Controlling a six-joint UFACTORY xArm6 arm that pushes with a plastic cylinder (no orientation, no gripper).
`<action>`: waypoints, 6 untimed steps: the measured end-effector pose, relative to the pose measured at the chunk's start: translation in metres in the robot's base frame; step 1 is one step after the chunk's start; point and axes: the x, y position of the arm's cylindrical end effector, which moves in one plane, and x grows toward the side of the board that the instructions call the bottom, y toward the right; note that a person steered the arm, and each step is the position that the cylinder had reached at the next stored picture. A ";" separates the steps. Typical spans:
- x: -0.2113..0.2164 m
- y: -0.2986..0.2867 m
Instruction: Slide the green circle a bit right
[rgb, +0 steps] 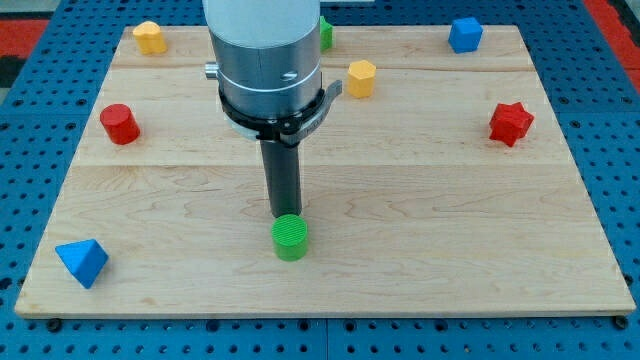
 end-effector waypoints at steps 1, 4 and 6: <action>0.011 0.000; 0.022 0.006; 0.012 0.006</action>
